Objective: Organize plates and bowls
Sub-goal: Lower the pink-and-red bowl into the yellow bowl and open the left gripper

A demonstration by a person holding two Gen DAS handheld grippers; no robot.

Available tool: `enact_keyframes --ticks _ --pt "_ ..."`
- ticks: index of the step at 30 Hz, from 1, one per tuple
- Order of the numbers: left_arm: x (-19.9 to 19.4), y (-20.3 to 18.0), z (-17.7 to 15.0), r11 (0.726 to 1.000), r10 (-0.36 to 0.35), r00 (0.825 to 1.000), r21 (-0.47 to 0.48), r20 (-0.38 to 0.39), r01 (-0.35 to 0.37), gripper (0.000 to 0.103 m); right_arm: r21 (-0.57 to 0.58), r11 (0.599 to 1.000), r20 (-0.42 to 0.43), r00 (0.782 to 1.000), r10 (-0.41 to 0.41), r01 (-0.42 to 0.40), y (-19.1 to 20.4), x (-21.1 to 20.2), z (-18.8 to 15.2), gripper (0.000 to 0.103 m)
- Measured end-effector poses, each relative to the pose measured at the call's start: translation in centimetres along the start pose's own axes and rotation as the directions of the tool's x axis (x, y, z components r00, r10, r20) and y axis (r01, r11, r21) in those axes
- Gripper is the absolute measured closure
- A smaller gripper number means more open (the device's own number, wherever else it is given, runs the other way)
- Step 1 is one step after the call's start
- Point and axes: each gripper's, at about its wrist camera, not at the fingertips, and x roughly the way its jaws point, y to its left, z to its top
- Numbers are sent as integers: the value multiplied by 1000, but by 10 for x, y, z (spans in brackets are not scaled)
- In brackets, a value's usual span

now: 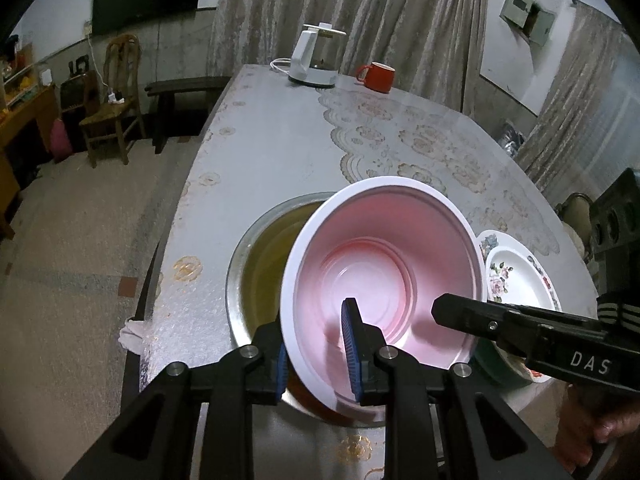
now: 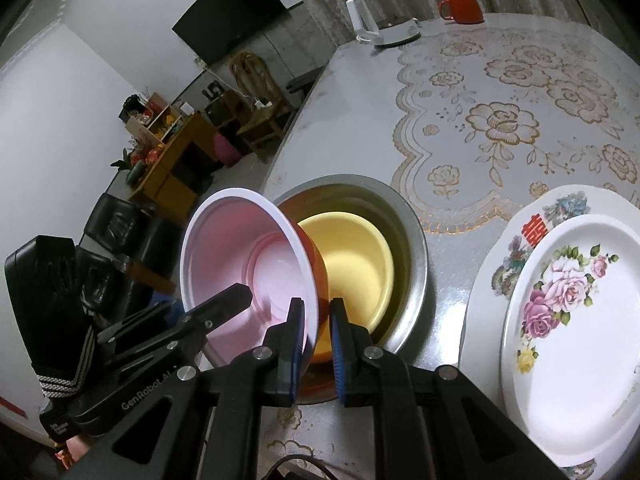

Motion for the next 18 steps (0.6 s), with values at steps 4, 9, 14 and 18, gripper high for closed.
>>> enact_keyframes --ticks 4,9,14,18 --pt "10 -1 3 1000 11 1000 11 -19 -11 80 14 1000 -21 1000 -14 15 -3 6 3 90" --pt "17 3 4 1000 9 999 1 -33 -9 80 50 999 -53 999 -2 4 -9 13 5 85" --pt "17 4 5 1000 20 999 2 -39 -20 80 61 998 -77 997 13 -8 -8 17 5 81" --pt "16 1 6 1000 29 999 11 -28 -28 77 73 997 -77 997 7 -1 -9 17 5 77"
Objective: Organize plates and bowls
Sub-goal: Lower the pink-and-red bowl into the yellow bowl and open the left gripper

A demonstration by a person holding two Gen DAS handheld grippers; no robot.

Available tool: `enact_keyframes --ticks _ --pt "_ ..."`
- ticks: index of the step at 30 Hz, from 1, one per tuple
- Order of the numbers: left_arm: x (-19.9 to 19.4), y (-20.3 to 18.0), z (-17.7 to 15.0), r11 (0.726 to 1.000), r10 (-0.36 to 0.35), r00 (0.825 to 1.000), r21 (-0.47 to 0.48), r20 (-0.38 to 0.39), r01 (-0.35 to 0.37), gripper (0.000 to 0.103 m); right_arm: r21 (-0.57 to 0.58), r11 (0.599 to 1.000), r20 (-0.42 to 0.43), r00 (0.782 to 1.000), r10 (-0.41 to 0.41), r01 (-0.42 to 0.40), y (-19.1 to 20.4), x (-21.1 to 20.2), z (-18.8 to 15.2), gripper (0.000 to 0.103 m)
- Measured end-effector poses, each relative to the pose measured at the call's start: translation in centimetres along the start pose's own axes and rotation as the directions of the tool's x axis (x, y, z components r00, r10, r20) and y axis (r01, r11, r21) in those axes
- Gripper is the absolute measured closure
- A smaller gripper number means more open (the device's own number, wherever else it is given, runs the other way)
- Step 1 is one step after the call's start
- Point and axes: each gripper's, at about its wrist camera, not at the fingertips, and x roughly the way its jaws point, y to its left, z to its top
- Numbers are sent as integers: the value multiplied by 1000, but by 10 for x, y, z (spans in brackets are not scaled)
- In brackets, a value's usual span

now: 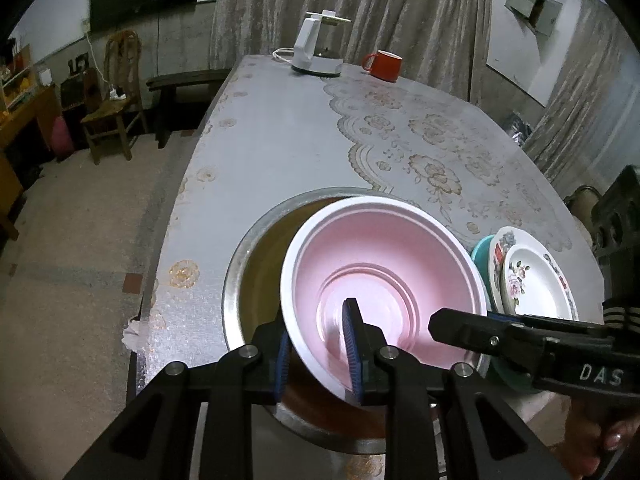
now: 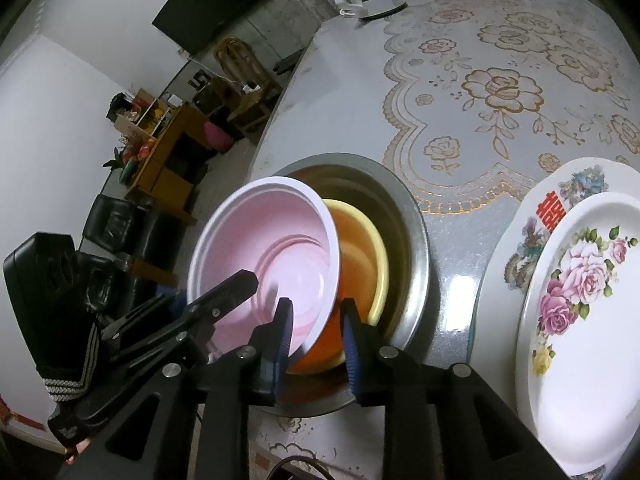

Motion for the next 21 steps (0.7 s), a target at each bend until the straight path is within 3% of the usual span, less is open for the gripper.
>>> enact_keyframes --ticks 10,14,21 --pt "0 -1 0 1000 6 1000 9 4 -6 76 -33 999 29 999 -27 28 0 -3 1 79" --pt "4 1 2 1000 14 1000 -11 9 -14 66 -17 1000 43 999 -25 26 0 -4 3 77" --pt "-7 3 1 998 -41 998 -44 39 43 51 -31 999 61 998 -35 37 0 -11 5 74"
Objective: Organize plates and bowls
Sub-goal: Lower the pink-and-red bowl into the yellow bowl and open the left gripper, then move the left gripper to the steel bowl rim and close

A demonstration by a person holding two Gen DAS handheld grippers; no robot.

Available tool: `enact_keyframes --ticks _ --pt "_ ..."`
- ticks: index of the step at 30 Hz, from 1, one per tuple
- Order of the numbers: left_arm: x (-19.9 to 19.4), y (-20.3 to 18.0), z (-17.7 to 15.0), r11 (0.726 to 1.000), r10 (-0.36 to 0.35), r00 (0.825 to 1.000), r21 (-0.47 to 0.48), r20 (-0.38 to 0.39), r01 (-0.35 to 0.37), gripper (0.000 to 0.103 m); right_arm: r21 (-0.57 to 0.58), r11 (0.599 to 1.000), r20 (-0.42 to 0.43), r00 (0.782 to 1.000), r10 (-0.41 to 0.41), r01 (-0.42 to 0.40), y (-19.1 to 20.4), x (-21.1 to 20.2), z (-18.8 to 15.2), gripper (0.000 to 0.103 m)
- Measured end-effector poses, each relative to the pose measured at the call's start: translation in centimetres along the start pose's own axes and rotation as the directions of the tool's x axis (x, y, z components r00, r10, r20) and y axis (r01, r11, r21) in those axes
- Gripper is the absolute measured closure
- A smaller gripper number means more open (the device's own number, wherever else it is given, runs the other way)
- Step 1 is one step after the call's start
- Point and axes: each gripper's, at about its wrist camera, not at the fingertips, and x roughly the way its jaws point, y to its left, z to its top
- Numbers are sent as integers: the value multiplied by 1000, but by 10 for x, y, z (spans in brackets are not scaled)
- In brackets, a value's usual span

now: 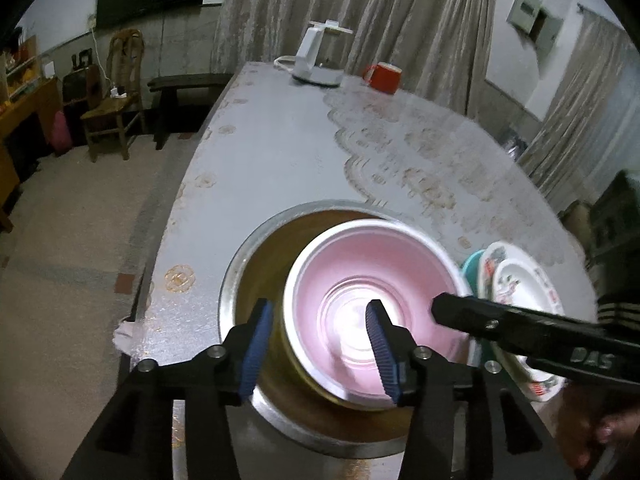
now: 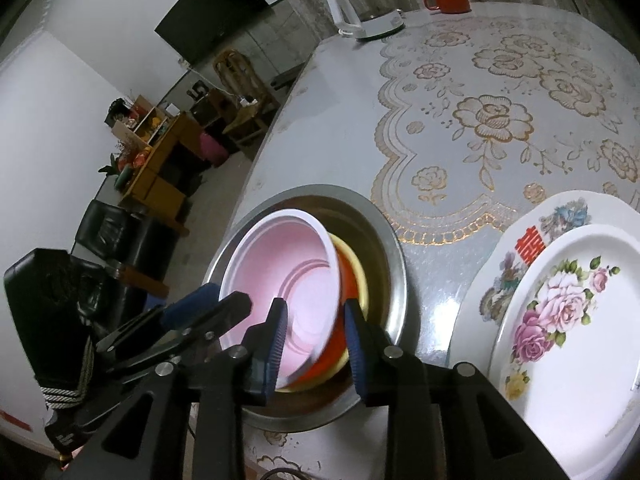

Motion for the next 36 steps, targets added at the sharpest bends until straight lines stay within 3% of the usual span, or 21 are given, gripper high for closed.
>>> enact_keyframes --ticks 6,10,17,20,26,36 --pt "-9 4 0 999 -1 1000 -32 22 2 43 -9 1000 -23 1000 4 -4 2 6 1 72" --pt "-12 8 0 999 7 1000 -38 27 -6 43 -38 999 -35 999 2 -4 8 11 4 71" --pt "-21 20 -3 997 24 998 -79 57 -19 35 -33 999 56 998 -34 35 1 -12 6 71" --pt "-23 23 -5 996 60 996 -75 66 -55 35 -26 998 88 995 -48 51 -3 -20 4 71" --pt "-25 29 -11 991 121 991 -72 63 -116 35 -18 999 76 997 -35 36 -9 -20 0 71" --pt "-22 33 -11 991 111 993 -80 43 -107 30 -43 997 67 996 -53 56 -7 -22 -9 71"
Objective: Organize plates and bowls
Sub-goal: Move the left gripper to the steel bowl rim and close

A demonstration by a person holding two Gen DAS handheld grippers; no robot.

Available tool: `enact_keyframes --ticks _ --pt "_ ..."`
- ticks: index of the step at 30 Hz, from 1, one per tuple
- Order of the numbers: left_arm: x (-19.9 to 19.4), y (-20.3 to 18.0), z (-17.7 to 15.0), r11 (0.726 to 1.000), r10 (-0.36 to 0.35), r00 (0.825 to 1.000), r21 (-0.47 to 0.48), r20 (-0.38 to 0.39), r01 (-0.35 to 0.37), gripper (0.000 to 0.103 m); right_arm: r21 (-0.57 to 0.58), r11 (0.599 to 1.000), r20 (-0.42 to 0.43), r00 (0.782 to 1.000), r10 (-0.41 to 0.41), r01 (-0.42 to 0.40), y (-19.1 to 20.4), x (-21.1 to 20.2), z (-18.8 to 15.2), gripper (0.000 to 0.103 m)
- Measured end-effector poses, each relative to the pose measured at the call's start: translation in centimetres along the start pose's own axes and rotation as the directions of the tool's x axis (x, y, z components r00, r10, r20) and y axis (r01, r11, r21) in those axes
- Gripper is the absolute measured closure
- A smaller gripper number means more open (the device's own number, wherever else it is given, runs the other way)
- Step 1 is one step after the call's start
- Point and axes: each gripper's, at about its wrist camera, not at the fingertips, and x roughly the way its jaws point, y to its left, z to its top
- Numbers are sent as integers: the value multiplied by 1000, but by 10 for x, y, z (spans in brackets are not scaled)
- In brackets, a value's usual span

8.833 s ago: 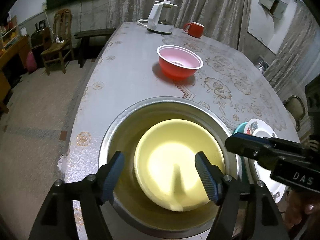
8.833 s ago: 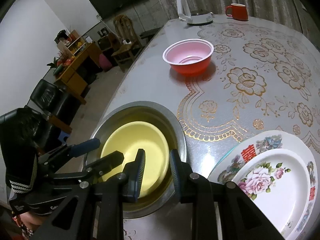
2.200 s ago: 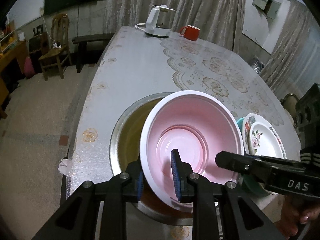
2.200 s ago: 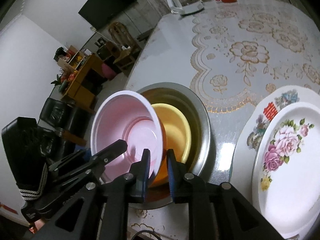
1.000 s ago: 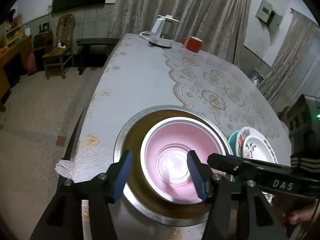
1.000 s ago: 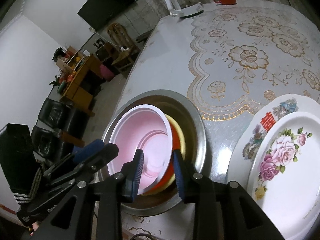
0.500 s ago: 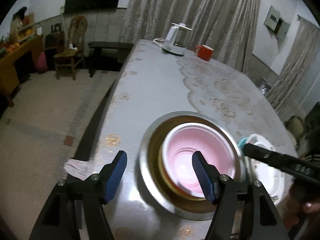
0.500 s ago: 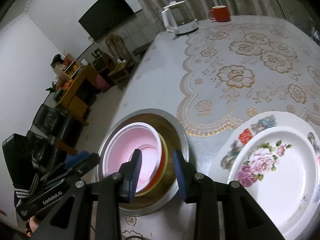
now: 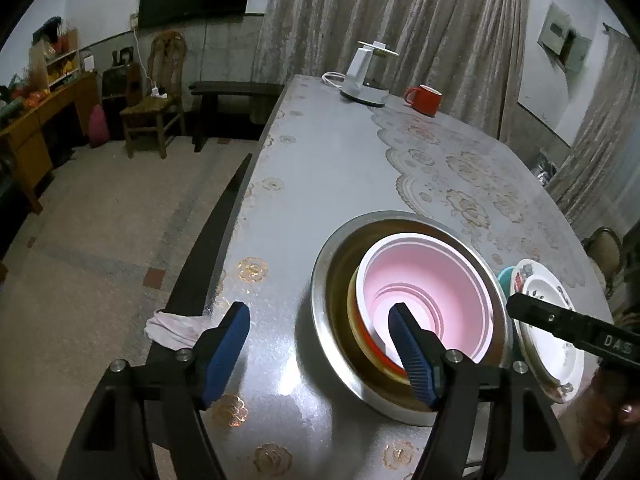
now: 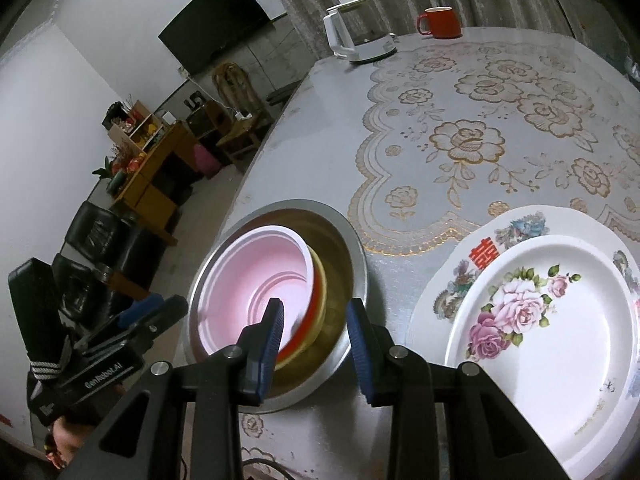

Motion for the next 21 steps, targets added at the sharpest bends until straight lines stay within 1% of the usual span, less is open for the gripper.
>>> enact_keyframes --ticks 2,6,12,17,21 --pt "1 2 0 1000 -8 1000 -10 -9 8 30 -3 1000 -3 1000 -3 3 -2 0 0 71" --pt "3 8 -1 1000 -4 1000 -31 -23 4 24 -16 1000 -3 1000 -20 20 -2 0 2 71" --pt "5 20 1 998 -12 999 -63 -30 10 20 -26 999 -10 999 -36 36 -2 2 6 70" --pt "8 34 -2 993 -46 998 -108 -50 41 20 -53 996 -30 997 -73 72 -6 8 12 70" --pt "13 46 -5 984 -113 991 -148 -66 102 20 -60 995 -42 996 -84 82 -12 12 16 70"
